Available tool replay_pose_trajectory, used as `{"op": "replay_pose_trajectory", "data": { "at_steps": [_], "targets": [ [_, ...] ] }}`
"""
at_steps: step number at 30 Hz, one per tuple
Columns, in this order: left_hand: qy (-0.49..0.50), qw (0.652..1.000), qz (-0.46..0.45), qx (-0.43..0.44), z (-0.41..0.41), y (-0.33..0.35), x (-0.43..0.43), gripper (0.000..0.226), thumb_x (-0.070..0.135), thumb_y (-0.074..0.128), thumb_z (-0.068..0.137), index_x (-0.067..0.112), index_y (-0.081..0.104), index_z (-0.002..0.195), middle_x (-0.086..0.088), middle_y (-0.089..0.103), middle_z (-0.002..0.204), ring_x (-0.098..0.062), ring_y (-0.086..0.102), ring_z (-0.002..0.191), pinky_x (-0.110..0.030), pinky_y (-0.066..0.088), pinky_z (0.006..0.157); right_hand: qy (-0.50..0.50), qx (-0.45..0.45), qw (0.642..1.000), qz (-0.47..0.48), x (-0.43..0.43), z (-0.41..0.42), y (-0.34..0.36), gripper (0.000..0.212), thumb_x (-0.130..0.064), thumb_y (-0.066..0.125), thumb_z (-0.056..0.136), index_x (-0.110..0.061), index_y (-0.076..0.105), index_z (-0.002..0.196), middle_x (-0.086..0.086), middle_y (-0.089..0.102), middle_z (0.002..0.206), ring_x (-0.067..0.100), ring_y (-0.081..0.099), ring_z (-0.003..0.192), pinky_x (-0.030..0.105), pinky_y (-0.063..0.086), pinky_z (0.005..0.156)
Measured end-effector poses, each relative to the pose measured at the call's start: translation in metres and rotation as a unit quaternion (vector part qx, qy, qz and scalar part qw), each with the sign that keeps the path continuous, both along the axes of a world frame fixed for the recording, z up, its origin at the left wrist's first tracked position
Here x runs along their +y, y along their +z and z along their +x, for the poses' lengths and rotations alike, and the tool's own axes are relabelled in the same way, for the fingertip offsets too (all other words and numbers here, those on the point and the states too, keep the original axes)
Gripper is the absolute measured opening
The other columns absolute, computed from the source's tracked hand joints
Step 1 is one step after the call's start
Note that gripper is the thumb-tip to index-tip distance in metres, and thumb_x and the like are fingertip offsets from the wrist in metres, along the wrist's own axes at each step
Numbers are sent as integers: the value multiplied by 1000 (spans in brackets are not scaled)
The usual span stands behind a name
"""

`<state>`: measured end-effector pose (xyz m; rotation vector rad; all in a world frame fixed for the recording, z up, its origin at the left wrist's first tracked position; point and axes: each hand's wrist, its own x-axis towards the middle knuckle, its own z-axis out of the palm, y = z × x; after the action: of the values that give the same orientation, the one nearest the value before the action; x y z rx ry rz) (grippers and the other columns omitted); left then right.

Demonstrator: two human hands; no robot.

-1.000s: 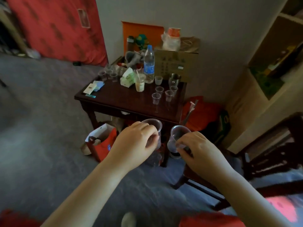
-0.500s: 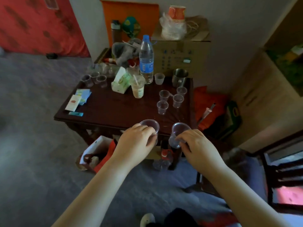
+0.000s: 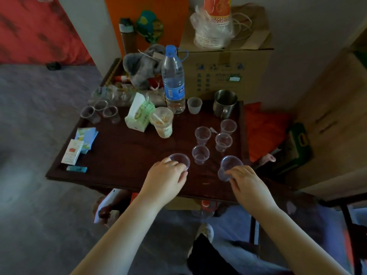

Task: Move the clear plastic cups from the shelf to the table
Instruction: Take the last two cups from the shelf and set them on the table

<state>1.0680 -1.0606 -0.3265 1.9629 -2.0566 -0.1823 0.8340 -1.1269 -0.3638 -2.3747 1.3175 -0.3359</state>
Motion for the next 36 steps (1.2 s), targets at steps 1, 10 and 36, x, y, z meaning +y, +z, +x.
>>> {"op": "replay_pose_trajectory", "data": {
  "at_steps": [1, 10, 36],
  "targets": [
    [4, 1000, 4, -4, 4, -3, -11, 14, 24, 58, 84, 17, 69, 89, 2, 71, 79, -19, 62, 83, -34, 49, 65, 0, 3, 1000, 4, -9, 4, -4, 25, -12, 50, 90, -14, 61, 112, -1, 61, 110, 19, 50, 109, 30, 48, 84],
    [1, 999, 45, 6, 35, -41, -80, 13, 22, 61, 83, 14, 69, 88, 0, 71, 76, -21, 63, 82, -29, 46, 58, -7, 39, 997, 67, -60, 26, -37, 31, -15, 48, 89, -18, 57, 118, -2, 57, 116, 15, 47, 112, 30, 49, 83],
    [-161, 980, 120, 16, 68, -122, -158, 23, 20, 55, 90, 13, 65, 108, -2, 72, 88, -25, 59, 96, -39, 50, 74, -159, 55, 983, 69, -50, 72, -93, 40, -9, 53, 85, -12, 51, 124, 2, 54, 121, 21, 44, 116, 31, 47, 88]
  ]
}}
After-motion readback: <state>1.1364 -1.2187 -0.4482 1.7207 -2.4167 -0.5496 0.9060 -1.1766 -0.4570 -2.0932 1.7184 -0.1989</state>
